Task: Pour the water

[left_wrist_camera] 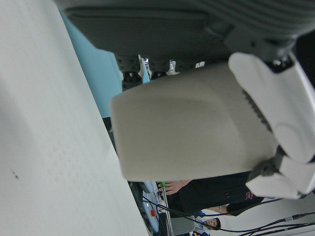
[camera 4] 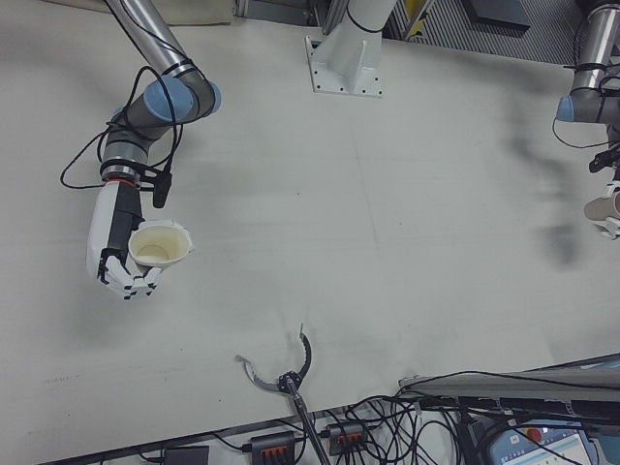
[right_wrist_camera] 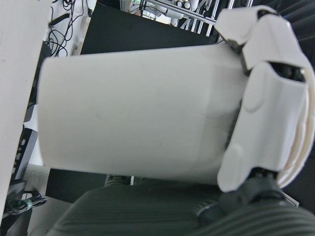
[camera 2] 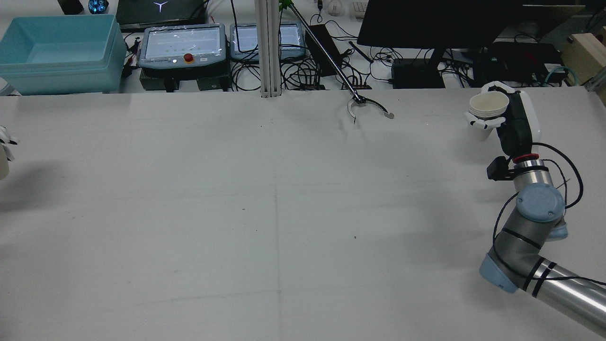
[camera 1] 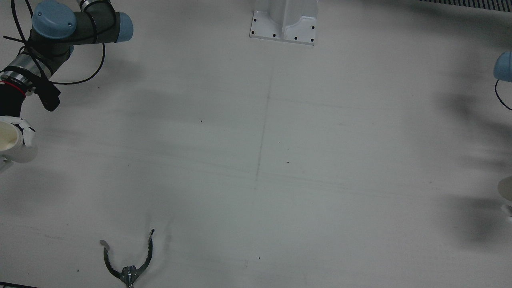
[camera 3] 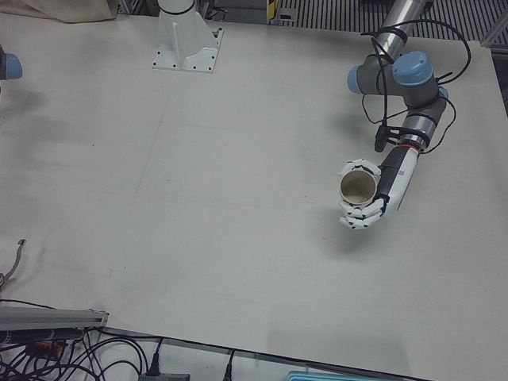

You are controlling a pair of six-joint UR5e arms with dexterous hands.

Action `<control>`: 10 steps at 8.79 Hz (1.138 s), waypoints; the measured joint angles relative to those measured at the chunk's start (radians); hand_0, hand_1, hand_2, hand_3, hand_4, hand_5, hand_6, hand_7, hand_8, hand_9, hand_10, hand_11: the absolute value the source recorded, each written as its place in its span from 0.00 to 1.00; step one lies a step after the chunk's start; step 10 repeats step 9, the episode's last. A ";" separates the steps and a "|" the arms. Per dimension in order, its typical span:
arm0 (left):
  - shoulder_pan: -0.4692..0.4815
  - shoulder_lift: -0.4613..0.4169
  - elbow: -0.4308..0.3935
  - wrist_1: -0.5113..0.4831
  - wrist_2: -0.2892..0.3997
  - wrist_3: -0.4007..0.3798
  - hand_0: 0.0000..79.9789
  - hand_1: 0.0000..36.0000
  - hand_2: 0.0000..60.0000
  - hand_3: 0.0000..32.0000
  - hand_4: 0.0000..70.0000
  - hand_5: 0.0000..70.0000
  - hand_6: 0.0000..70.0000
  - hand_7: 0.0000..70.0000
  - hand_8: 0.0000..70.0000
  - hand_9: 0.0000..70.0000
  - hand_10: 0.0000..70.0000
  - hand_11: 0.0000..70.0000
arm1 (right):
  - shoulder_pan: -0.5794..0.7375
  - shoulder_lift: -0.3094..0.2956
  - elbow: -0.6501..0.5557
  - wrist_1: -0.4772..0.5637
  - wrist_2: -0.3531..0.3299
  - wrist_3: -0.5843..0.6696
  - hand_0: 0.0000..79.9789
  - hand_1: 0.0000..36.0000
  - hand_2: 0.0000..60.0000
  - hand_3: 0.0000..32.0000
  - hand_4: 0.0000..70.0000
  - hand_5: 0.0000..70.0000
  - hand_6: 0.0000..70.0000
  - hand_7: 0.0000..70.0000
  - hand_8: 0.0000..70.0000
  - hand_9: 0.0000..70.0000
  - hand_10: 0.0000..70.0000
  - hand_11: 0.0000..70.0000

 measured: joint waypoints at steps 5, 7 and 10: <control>0.005 0.018 0.158 -0.249 -0.046 0.160 0.52 0.48 0.94 0.00 0.55 0.63 0.33 0.78 0.33 0.55 0.44 0.63 | -0.013 0.002 -0.057 0.006 -0.001 0.030 0.66 0.85 1.00 0.00 0.90 1.00 0.97 0.80 0.72 0.86 0.71 1.00; 0.019 0.020 0.224 -0.344 -0.065 0.227 0.49 0.41 0.88 0.00 0.57 0.62 0.34 0.78 0.35 0.57 0.45 0.64 | -0.014 0.002 -0.056 0.004 -0.001 0.031 0.66 0.85 1.00 0.00 0.89 1.00 0.97 0.80 0.72 0.85 0.70 1.00; 0.027 0.013 0.298 -0.396 -0.077 0.240 0.41 0.30 0.78 0.00 0.58 0.57 0.33 0.76 0.32 0.54 0.44 0.62 | -0.014 0.002 -0.056 0.002 -0.001 0.032 0.66 0.85 1.00 0.00 0.88 1.00 0.96 0.80 0.71 0.84 0.69 0.99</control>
